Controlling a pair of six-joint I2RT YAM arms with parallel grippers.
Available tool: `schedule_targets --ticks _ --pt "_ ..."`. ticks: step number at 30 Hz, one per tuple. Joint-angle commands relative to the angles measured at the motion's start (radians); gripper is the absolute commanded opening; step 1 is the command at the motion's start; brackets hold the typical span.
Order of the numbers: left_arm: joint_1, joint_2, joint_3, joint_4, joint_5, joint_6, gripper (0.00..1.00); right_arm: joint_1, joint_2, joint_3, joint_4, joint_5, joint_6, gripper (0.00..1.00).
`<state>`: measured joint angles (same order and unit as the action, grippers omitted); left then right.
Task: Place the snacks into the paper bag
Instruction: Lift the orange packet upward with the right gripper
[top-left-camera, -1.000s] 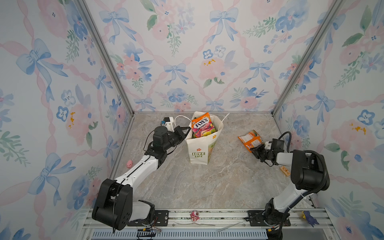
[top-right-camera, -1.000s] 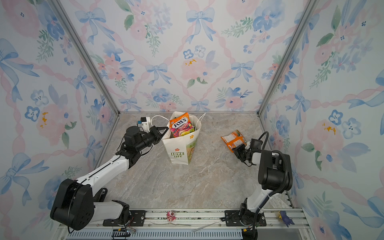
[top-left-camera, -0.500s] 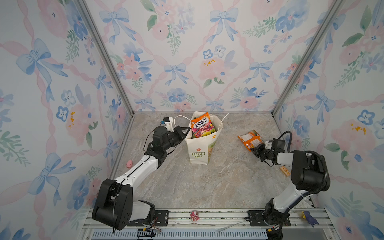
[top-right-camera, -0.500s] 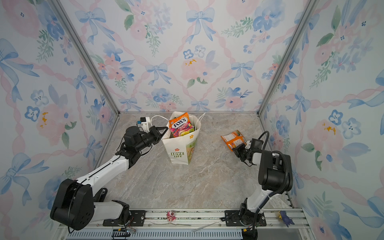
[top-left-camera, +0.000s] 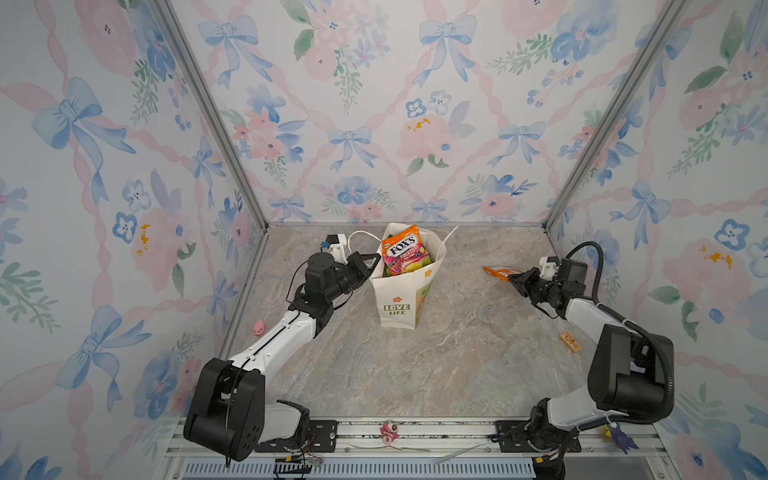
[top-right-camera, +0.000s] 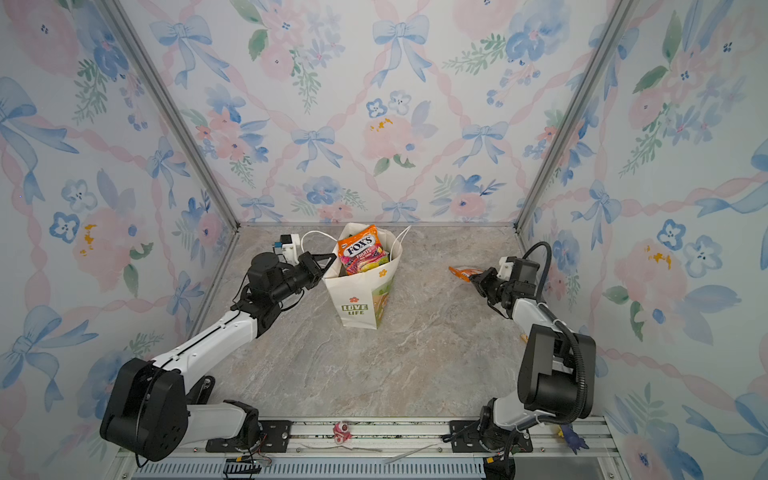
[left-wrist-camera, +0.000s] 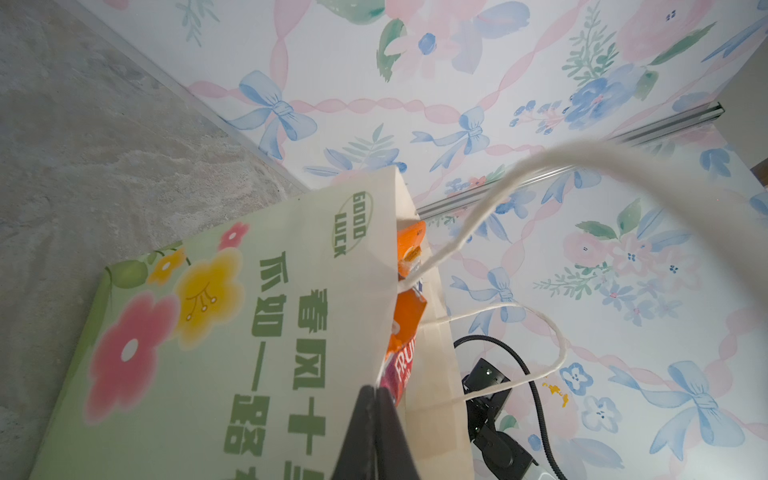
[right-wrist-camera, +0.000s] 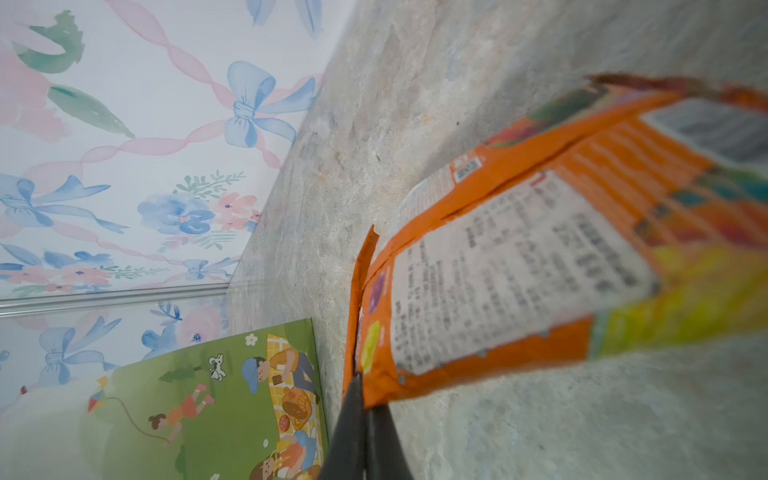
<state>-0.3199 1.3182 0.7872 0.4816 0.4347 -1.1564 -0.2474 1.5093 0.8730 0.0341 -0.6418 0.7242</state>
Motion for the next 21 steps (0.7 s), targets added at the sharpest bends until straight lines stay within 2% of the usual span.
schedule_targets --ticks 1,14,21 --pt "0.004 -0.024 -0.014 -0.015 0.026 -0.005 0.0 0.013 -0.063 0.096 -0.15 -0.038 -0.084 0.0" --pt "0.004 -0.011 -0.005 -0.015 0.034 -0.005 0.0 0.146 -0.182 0.419 -0.421 -0.02 -0.143 0.0" --pt "0.005 -0.011 -0.003 -0.015 0.039 -0.003 0.0 0.231 -0.206 0.678 -0.585 0.008 -0.195 0.0"
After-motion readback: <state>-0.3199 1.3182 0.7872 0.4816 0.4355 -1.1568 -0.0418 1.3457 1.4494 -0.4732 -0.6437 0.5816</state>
